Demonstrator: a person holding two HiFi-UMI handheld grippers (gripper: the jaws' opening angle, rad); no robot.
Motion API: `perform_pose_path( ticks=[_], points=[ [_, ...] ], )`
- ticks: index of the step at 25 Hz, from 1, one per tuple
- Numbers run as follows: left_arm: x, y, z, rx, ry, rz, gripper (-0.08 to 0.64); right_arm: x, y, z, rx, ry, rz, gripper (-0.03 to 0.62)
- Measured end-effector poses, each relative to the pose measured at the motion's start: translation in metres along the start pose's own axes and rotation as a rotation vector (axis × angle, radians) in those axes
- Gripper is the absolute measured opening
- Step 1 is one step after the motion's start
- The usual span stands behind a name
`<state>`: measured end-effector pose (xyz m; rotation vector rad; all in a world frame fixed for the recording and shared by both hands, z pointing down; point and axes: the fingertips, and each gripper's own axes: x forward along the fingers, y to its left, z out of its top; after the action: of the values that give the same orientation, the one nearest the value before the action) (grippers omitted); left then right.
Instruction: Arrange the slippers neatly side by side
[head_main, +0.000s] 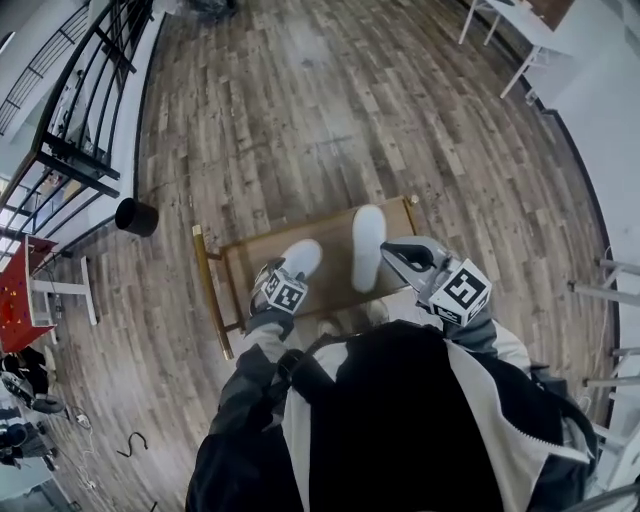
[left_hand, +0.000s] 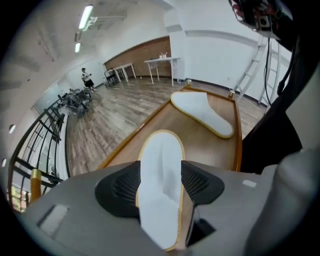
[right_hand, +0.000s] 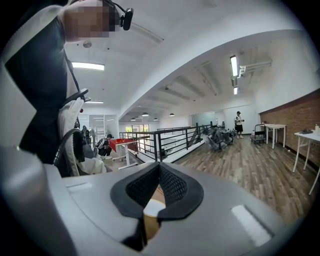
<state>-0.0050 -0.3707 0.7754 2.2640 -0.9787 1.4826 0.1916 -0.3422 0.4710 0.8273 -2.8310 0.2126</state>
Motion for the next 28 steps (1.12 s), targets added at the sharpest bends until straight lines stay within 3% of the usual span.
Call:
perform_pose_path(
  ticks=[3,11,14,18,28],
  points=[
    [0.022,0.000,-0.021,0.005,0.090,-0.029,0.262,-0.011,-0.005,-0.004,0.004,0.005,-0.030,0.005],
    [0.043,-0.005,-0.034,0.008,0.188,-0.077,0.234,-0.038,-0.022,-0.009,0.024,0.013,-0.106,0.005],
    [0.046,-0.006,-0.034,-0.001,0.190,-0.093,0.211,-0.040,-0.023,-0.012,0.023,0.020,-0.109,0.005],
    [0.042,-0.009,-0.026,-0.018,0.165,-0.099,0.054,-0.042,-0.026,-0.011,0.028,0.017,-0.108,0.005],
    [0.027,-0.009,-0.021,-0.044,0.119,-0.081,0.032,-0.033,-0.021,-0.008,0.015,0.006,-0.066,0.005]
  ],
)
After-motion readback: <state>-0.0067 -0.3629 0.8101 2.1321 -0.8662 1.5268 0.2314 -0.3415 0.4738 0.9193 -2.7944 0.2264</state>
